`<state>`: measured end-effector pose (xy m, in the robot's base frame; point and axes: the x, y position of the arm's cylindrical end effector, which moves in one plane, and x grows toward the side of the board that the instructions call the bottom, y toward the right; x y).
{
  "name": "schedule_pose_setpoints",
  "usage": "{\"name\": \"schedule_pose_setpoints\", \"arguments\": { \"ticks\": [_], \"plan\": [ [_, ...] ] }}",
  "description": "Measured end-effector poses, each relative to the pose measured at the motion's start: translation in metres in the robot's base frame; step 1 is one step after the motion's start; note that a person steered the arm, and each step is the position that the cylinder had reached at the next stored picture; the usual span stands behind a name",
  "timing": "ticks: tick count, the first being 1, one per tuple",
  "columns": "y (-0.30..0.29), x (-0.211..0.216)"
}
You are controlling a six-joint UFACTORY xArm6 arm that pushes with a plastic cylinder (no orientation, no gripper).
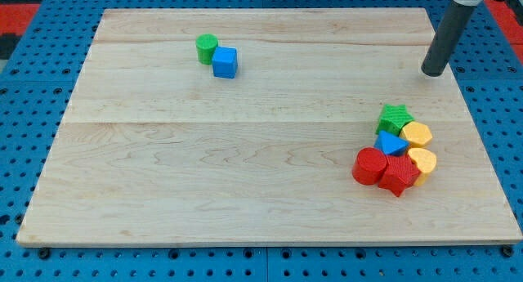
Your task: Slide the green circle to the top left
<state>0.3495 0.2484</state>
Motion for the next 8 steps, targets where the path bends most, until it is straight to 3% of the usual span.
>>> {"name": "schedule_pose_setpoints", "arguments": {
  "ticks": [1, 2, 4, 5, 7, 8],
  "plan": [
    [-0.092, 0.001],
    [-0.085, 0.006],
    [-0.081, -0.034],
    [-0.136, -0.04],
    [-0.153, -0.041],
    [-0.22, -0.05]
  ]
}}
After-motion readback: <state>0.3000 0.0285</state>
